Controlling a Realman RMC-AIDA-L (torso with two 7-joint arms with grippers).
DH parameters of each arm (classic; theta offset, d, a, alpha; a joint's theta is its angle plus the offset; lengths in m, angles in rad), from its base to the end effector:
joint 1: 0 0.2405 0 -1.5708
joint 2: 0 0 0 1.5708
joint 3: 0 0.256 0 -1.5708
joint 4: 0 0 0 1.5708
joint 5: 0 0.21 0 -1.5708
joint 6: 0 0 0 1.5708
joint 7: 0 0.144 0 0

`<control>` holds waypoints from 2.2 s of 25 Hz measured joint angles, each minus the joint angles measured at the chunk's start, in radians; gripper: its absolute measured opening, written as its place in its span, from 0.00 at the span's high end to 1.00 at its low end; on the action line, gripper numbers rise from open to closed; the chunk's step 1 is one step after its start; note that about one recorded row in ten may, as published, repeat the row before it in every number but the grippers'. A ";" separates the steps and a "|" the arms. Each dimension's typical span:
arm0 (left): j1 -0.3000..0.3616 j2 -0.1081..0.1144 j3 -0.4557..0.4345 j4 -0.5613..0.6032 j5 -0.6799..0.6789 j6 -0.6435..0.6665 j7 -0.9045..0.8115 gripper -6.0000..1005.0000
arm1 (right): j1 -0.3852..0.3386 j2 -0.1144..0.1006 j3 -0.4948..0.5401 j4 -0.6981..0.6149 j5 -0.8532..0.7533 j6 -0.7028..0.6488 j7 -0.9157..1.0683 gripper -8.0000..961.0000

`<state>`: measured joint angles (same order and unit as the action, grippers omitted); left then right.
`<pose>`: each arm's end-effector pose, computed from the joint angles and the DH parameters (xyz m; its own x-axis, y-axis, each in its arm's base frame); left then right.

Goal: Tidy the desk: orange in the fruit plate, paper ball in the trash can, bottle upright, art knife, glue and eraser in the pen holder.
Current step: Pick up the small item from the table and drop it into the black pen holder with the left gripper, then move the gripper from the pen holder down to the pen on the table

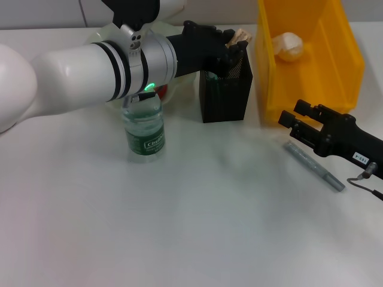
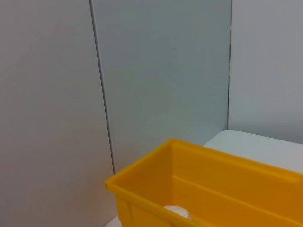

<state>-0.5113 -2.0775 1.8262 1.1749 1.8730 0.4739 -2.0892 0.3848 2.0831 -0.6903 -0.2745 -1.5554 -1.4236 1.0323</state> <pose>-0.1138 0.3834 -0.0761 0.8989 0.1851 0.3972 0.3828 -0.7730 -0.5059 0.3108 0.2889 -0.0293 0.5418 -0.3061 -0.7828 -0.7063 -0.6707 -0.2266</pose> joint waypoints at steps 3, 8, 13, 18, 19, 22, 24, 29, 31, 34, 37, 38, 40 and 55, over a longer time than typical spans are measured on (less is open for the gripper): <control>-0.001 0.000 -0.001 -0.003 0.000 0.000 -0.002 0.73 | 0.000 0.000 0.002 0.000 0.000 0.000 0.000 0.41; -0.001 0.001 -0.003 -0.007 0.000 0.000 -0.002 0.64 | 0.002 0.000 0.004 0.000 0.000 0.000 0.000 0.41; 0.000 0.001 -0.003 -0.010 -0.002 0.000 -0.001 0.55 | 0.006 0.000 0.001 0.001 0.000 0.002 0.000 0.41; 0.035 0.003 -0.001 0.060 -0.007 0.015 -0.001 0.54 | 0.007 0.000 0.004 0.002 0.000 0.002 0.000 0.41; 0.051 0.004 -0.001 0.091 -0.007 0.022 -0.001 0.54 | 0.007 0.000 0.005 0.002 0.000 0.002 0.000 0.41; 0.128 0.008 0.003 0.226 -0.004 0.041 0.013 0.54 | 0.006 -0.001 0.007 0.002 0.000 0.001 0.000 0.41; 0.189 0.008 0.006 0.325 -0.007 0.052 0.038 0.54 | 0.006 -0.002 0.007 0.002 0.000 0.001 0.000 0.41; 0.328 0.006 0.021 0.486 -0.068 0.059 0.109 0.54 | 0.009 -0.002 0.006 0.002 0.000 0.003 0.000 0.41; 0.366 0.007 0.022 0.505 -0.127 0.080 0.171 0.54 | 0.010 -0.002 0.005 0.001 0.000 0.003 0.000 0.41; 0.406 0.009 -0.016 0.508 -0.243 0.156 0.257 0.54 | 0.011 -0.002 0.004 0.001 0.000 0.001 0.000 0.41; 0.415 0.009 -0.105 0.485 -0.337 0.311 0.305 0.54 | 0.012 -0.002 0.002 0.002 0.000 0.001 0.000 0.41; 0.415 0.008 -0.137 0.471 -0.365 0.365 0.315 0.54 | 0.012 -0.001 0.001 0.002 0.000 0.001 0.000 0.41; 0.414 0.009 -0.167 0.457 -0.386 0.411 0.324 0.54 | 0.012 -0.001 0.001 0.002 0.000 -0.001 0.000 0.41; 0.231 0.018 -0.793 -0.501 -0.642 1.373 0.887 0.52 | 0.010 -0.001 0.000 0.003 -0.005 -0.006 0.006 0.41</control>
<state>-0.2807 -2.0594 1.0329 0.6740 1.2311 1.8465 -1.2021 0.3945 2.0817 -0.6903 -0.2715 -1.5609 -1.4295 1.0384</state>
